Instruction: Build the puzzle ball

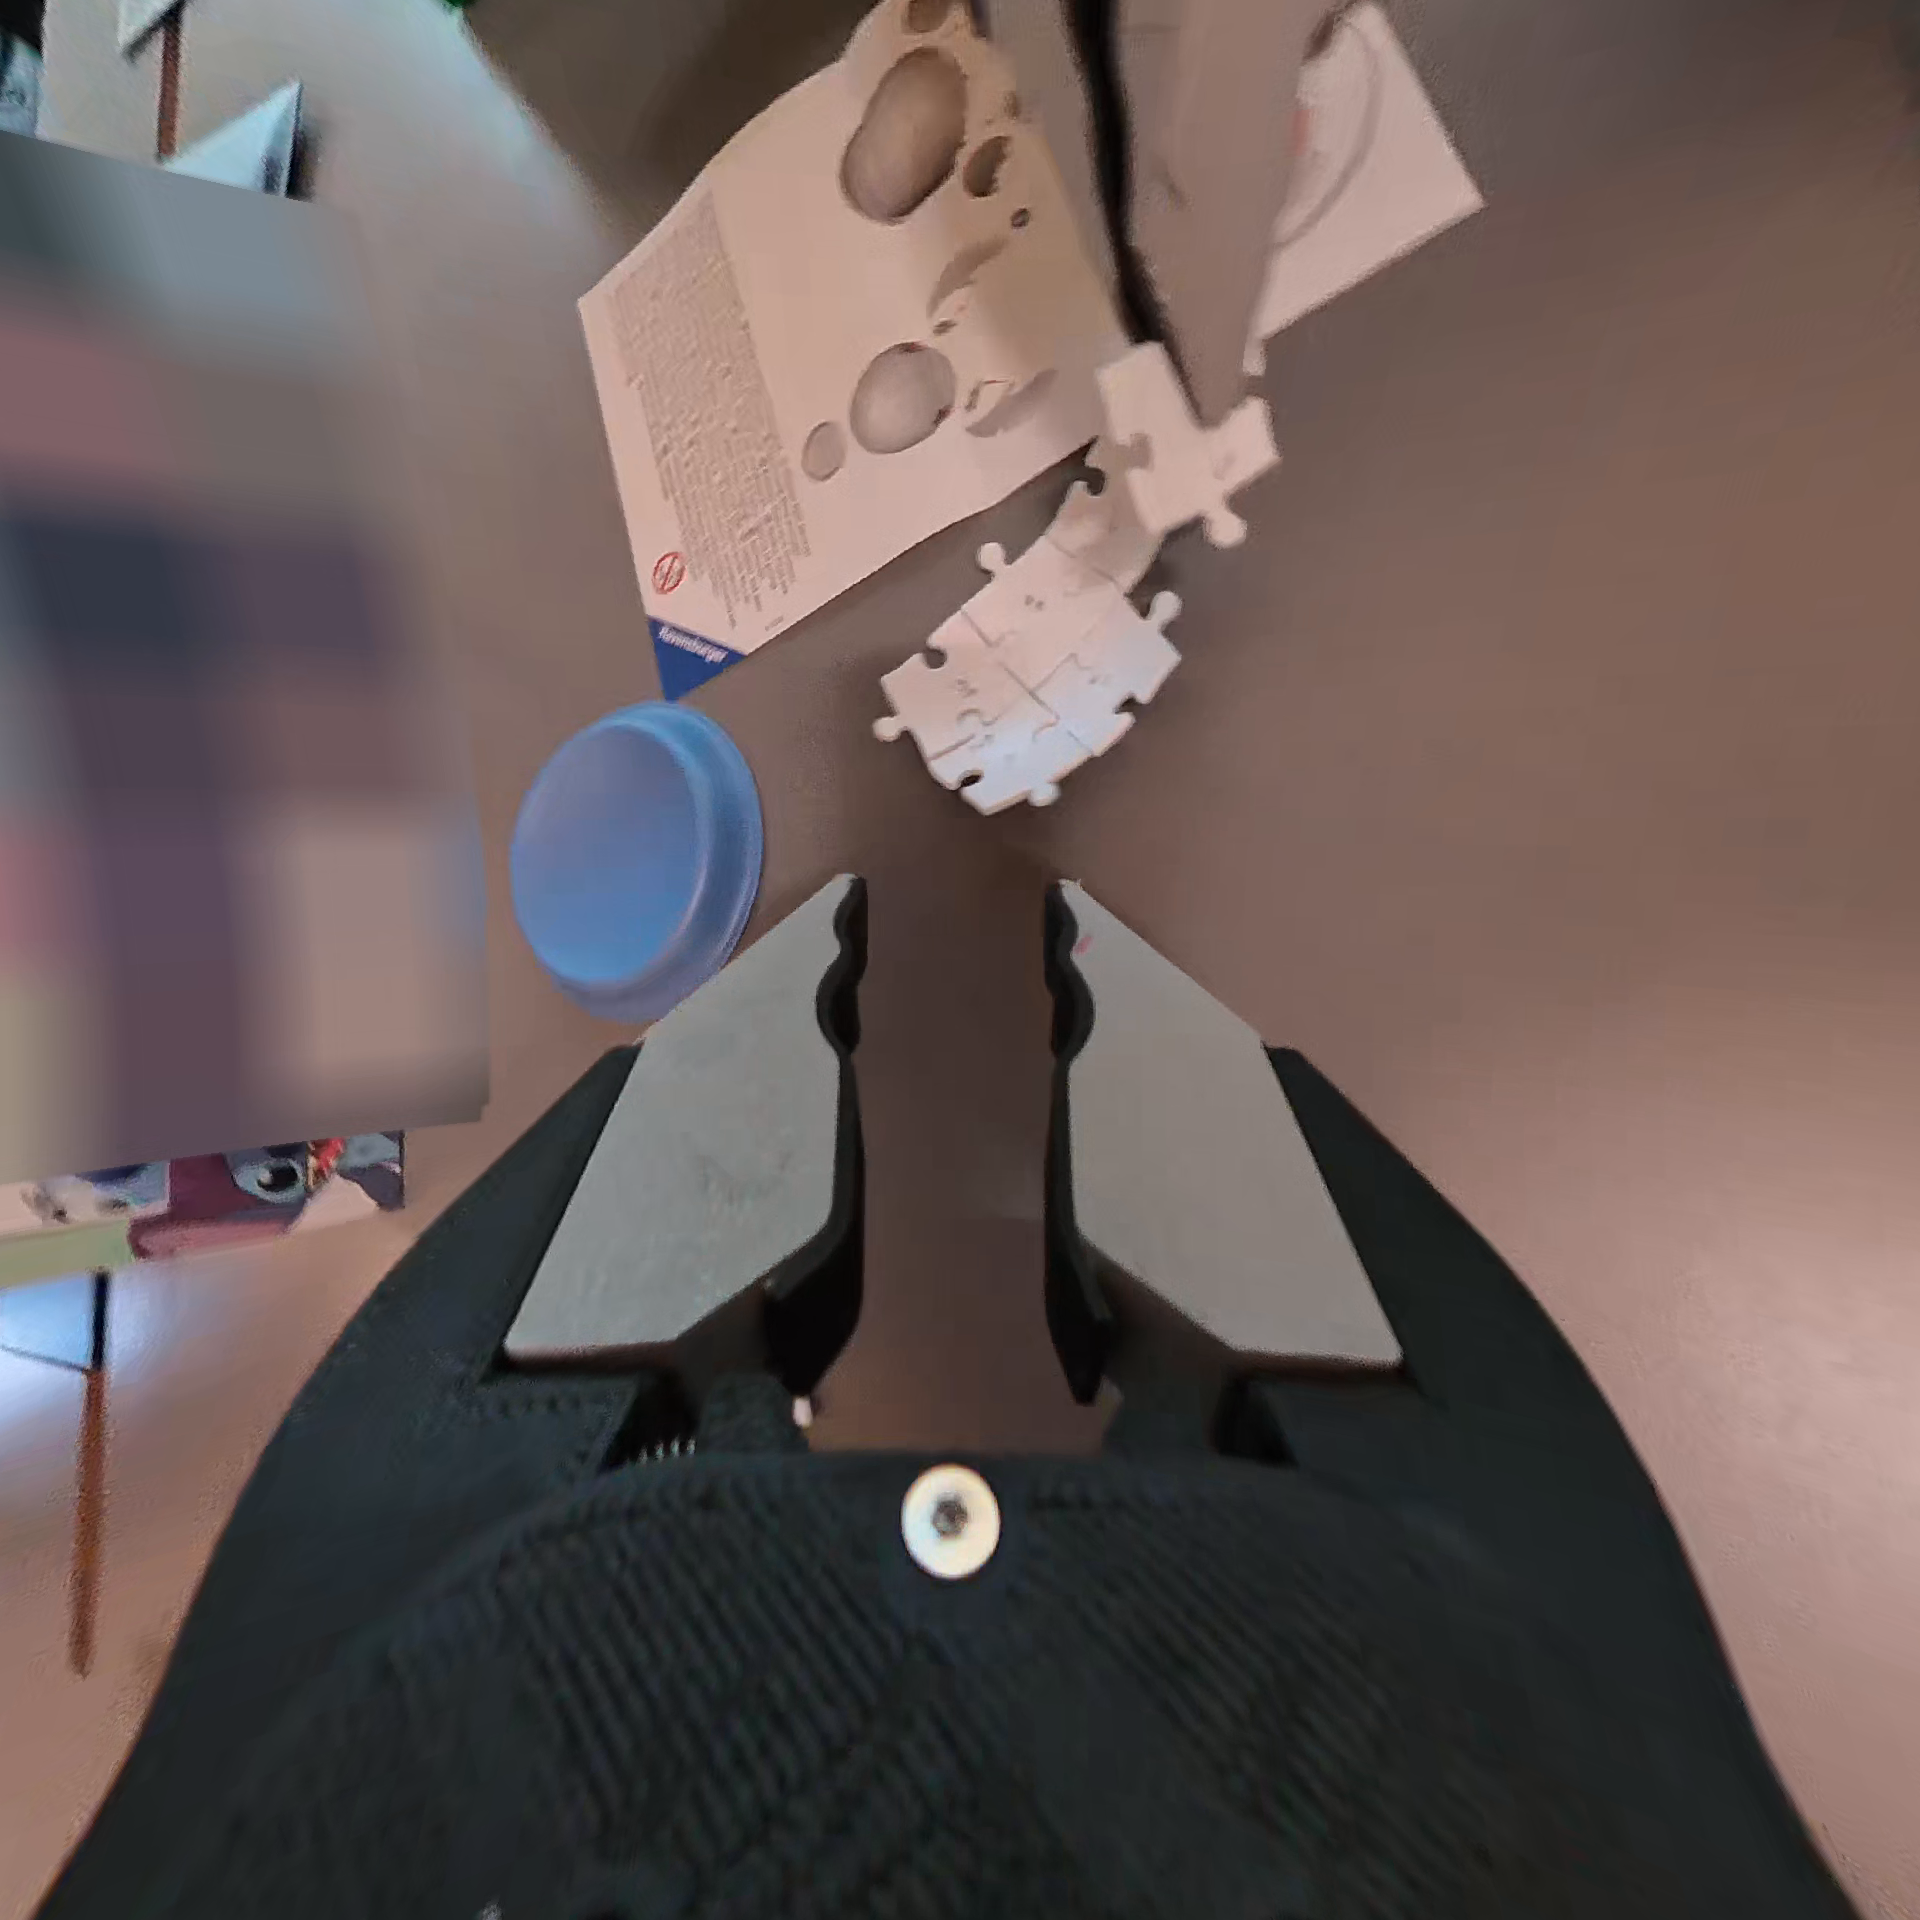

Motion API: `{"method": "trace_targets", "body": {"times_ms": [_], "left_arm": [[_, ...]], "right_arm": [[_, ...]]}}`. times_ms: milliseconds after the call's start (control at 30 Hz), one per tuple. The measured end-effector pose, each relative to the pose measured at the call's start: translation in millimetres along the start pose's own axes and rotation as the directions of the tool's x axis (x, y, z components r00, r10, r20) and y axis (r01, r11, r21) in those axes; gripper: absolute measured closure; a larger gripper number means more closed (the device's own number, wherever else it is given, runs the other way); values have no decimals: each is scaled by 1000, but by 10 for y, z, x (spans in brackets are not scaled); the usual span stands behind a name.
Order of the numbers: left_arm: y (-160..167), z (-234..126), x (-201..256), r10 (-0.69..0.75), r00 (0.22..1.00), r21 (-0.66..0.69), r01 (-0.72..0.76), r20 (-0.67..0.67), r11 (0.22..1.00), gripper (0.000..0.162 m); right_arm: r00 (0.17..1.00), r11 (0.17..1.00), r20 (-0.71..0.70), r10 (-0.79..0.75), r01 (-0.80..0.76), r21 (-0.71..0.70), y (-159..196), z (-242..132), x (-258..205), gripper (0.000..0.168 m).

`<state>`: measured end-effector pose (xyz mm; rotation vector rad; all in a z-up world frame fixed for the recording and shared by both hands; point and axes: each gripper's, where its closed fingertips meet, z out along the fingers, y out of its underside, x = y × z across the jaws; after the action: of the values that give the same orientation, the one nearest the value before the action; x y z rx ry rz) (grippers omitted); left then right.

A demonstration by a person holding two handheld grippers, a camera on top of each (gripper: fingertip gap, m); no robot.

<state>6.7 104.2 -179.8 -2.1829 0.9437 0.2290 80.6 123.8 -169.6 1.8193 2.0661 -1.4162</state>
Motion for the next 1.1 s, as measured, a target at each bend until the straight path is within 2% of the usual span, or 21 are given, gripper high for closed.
{"method": "trace_targets", "body": {"times_ms": [167, 500, 667, 900, 1100], "left_arm": [[60, 116, 94, 209, 978, -67, -208, 7, 976, 133], [-85, 278, 68, 427, 901, -78, -421, 79, 904, 133], [-118, 328, 128, 501, 862, -94, -494, 76, 864, 155], [-107, 300, 151, 574, 810, -148, -557, 120, 817, 162], [21, 228, 64, 562, 816, -215, -529, 136, 821, 162]], "right_arm": [[1000, 1000, 4, 8, -9, 22, -26, -74, 13, 168], [999, 1000, 30, 28, -28, 1, 46, -135, 30, 168], [998, 999, 46, 39, -38, -17, 88, -142, 41, 168], [998, 999, 58, 37, -34, -42, 129, -99, 20, 168], [998, 996, 63, 18, -13, -89, 192, -20, -48, 168]]}}
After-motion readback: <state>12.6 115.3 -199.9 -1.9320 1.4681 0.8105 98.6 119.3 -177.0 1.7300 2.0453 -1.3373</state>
